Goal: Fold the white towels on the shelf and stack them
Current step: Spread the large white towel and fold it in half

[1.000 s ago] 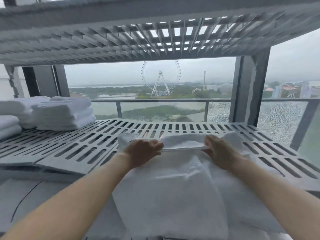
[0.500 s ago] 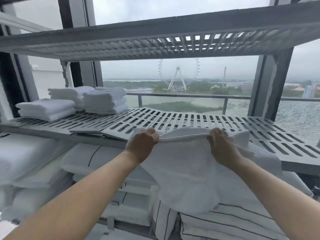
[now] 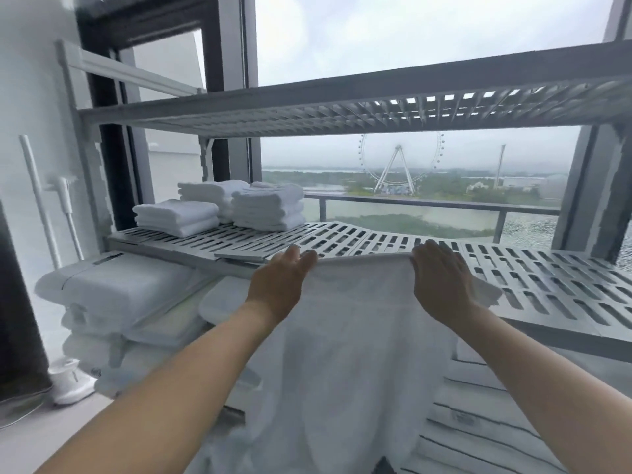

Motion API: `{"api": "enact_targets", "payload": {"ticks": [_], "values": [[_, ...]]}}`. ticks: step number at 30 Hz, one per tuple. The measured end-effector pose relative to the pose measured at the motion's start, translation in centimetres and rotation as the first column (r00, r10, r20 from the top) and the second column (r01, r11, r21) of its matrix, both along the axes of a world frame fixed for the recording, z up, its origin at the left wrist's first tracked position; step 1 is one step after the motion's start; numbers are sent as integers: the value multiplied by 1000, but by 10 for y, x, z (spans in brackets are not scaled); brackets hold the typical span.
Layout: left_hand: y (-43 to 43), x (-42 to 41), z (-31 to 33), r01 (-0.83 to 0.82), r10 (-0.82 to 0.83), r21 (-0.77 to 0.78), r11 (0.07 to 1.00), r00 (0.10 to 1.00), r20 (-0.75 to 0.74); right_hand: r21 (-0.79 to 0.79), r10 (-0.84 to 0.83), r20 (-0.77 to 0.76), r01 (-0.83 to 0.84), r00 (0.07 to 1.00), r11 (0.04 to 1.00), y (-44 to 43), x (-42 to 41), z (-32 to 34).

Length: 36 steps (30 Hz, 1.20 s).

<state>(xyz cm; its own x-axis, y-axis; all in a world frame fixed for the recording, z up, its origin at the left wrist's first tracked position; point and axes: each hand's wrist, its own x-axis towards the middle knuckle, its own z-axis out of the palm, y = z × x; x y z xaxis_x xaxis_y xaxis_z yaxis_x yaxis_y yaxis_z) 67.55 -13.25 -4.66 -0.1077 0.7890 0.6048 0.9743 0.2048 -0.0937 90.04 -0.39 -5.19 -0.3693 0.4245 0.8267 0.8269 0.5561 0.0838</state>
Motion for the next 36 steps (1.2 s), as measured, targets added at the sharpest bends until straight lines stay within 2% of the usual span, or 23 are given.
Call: {"api": "enact_targets", "payload": {"ticks": [3,6,11,15,17,20,24,27,30,33,36], "values": [[4,-2,13,-29,27,-24,999,994,-102,-55,24,40,-22,999,998,2,0,2],[15,-11,22,113,-75,112,987,951,-300,13,27,-21,-26,999,1000,7,7,9],[44,-5,45,210,-100,211,955,895,-435,81,-61,-114,71,992,994,21,31,29],[85,21,62,240,-66,298,924,867,-494,18,-170,-182,176,968,984,44,49,50],[110,33,67,266,-74,320,909,861,-503,23,-198,-146,204,969,979,63,57,59],[153,41,69,327,-113,334,884,843,-526,154,-224,-105,239,969,959,98,73,61],[215,45,63,357,-135,320,877,825,-549,263,-350,63,322,935,909,149,91,53],[267,53,53,391,-181,305,868,822,-540,250,-378,165,332,911,910,192,98,40],[317,65,48,410,-229,245,878,811,-538,185,-299,187,265,936,946,238,107,34],[367,81,51,395,-268,154,906,815,-514,207,-323,217,280,921,937,284,125,39],[415,90,55,425,-288,147,893,792,-539,202,-328,295,277,897,939,328,143,53]]}}
